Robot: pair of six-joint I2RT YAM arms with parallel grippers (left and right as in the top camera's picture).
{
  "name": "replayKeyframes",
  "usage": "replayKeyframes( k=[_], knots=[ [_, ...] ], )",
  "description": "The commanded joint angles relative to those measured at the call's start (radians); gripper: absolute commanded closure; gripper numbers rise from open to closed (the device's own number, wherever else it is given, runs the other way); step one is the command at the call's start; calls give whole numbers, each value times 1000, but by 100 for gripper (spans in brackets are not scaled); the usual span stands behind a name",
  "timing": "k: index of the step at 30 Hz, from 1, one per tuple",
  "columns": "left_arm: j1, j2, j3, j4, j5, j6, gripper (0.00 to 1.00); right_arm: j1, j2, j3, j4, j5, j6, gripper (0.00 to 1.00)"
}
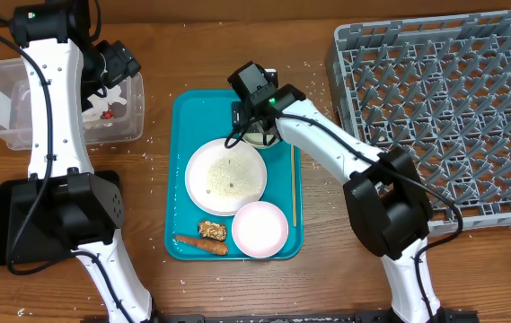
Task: Sort waste into correct bins and load items into the dishwasher
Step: 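Reach right gripper to the white cup and grasp it, then carry the white cup right and place it upside down in the rack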
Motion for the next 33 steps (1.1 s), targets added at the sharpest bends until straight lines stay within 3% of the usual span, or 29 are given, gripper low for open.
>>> replayKeyframes(
  k=[1,7,17,22,26,33],
  knots=[
    [-1,-26,20,2,-5,13,0,4,8,27,-5,23,0,24],
    [-1,-26,20,2,-44,13,0,2,8,138,-85,28,0,44],
    [0,-26,20,-1,-44,13,0,-77,2,544,-399,160,21,48],
    [0,-26,20,-7,-44,21,0,-253,-8,694,-545,236,43,48],
    [0,-26,20,-9,-44,29,0,-457,-9,708,-636,219,106,48],
    [0,-26,20,-3,-44,28,0,-786,17,630,-690,13,117,48]
  ],
)
